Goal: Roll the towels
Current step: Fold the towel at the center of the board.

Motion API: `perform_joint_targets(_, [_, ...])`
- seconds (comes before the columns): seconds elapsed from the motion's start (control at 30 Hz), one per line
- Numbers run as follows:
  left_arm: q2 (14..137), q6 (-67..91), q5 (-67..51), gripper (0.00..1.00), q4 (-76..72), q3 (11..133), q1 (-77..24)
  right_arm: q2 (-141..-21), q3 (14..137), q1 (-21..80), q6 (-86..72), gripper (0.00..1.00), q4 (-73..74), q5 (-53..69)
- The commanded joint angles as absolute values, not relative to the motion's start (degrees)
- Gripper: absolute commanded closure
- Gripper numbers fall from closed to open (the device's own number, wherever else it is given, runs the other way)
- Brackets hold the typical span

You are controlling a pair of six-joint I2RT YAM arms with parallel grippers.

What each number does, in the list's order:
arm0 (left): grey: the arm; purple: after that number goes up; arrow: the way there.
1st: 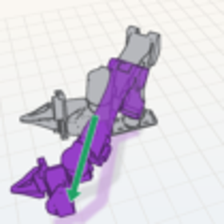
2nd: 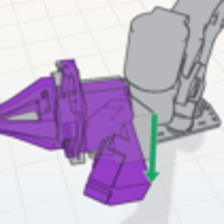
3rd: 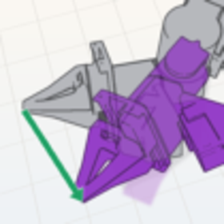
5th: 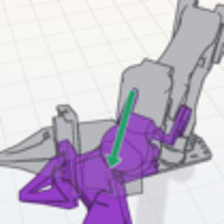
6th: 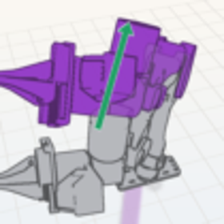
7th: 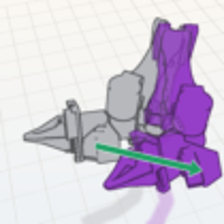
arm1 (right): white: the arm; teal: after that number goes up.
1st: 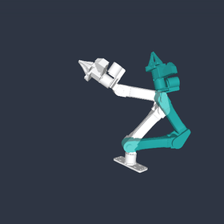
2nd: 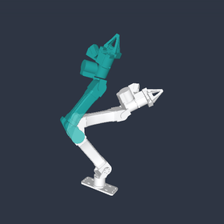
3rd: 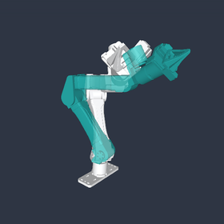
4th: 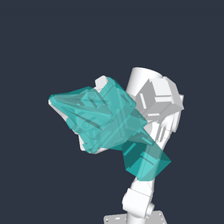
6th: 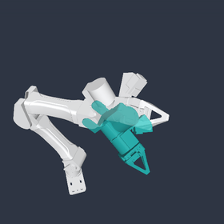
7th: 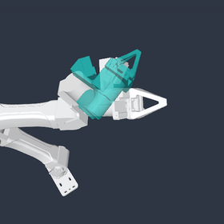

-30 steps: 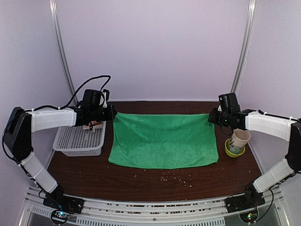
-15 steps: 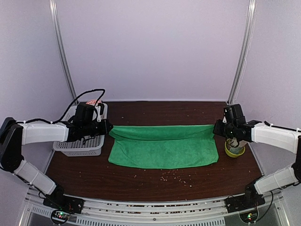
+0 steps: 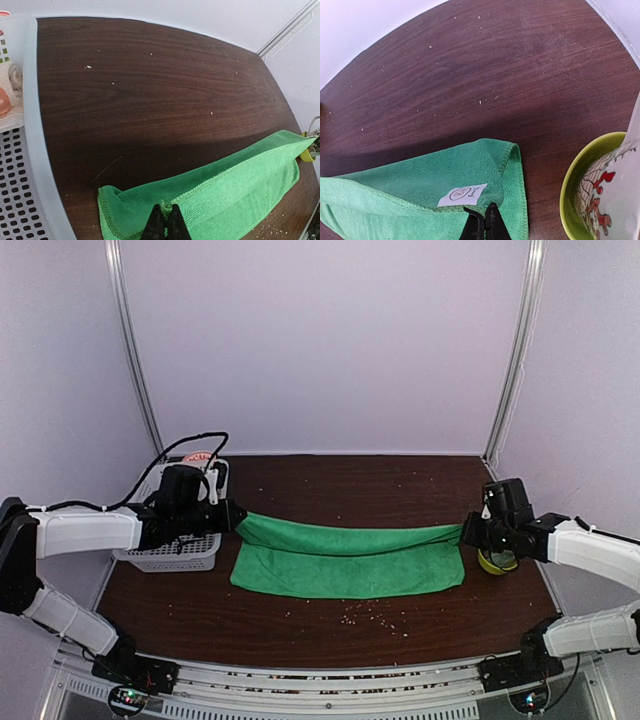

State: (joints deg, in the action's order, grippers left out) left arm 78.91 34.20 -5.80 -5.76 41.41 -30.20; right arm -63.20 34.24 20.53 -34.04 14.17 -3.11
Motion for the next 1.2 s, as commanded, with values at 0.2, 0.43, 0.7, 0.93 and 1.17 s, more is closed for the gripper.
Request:
perform_joint_targets(0.2, [77.14, 35.35, -4.92, 1.0, -5.47, 36.99, -33.8, -58.85, 30.22, 22.07, -36.15, 1.0, 17.4, -3.92])
perform_joint_targets(0.43, [74.94, 37.62, -2.73, 1.0, -5.21, 33.55, -34.2, -56.52, 27.69, 22.83, -37.82, 1.0, 18.5, -4.98])
perform_joint_targets(0.7, [73.56, 37.28, -4.21, 1.0, -5.48, 32.55, -34.93, -53.83, 25.71, 23.61, -38.18, 1.0, 19.06, -5.2])
perform_joint_targets(0.93, [73.96, 33.46, -1.43, 1.0, -1.29, 36.07, -38.53, -52.56, 24.48, 23.9, -38.21, 1.0, 19.3, -5.09])
perform_joint_targets(1.17, [77.71, 32.77, 1.33, 1.0, 3.58, 40.08, -40.99, -52.38, 24.12, 23.86, -38.39, 1.0, 18.64, -4.89])
